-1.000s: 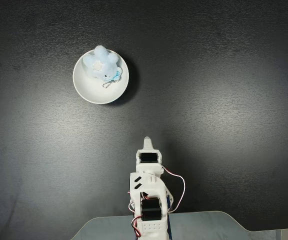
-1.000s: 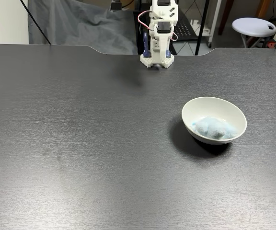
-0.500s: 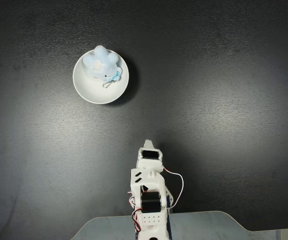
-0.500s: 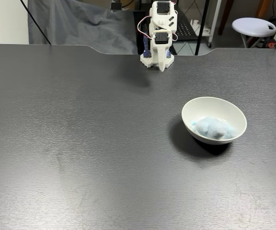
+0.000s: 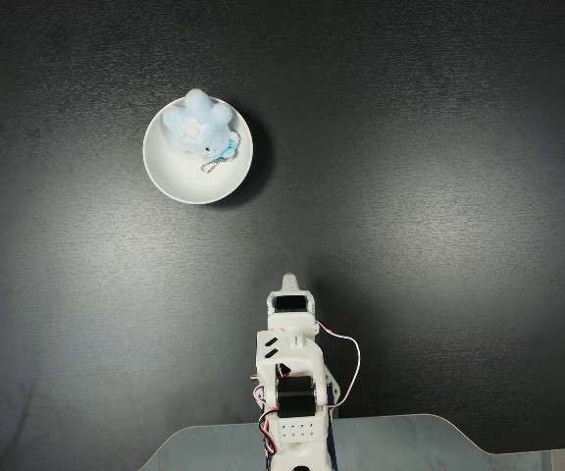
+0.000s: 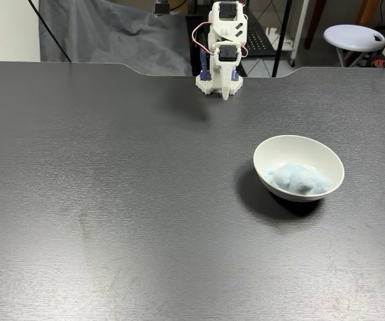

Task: Grasp a skyblue doll and put it in the white bowl.

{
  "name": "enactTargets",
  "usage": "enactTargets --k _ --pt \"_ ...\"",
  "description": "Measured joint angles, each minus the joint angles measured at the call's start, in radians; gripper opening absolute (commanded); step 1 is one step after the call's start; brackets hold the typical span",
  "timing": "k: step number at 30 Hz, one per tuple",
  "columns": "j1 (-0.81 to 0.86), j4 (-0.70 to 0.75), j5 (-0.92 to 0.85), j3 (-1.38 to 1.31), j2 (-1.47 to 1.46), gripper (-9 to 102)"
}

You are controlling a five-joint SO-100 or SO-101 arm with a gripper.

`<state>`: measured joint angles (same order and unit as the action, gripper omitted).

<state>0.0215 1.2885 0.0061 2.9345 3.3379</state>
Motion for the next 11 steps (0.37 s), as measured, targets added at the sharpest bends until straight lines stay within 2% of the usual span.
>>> enactTargets --k 11 --pt "0.0 0.0 -0.006 0.0 0.0 2"
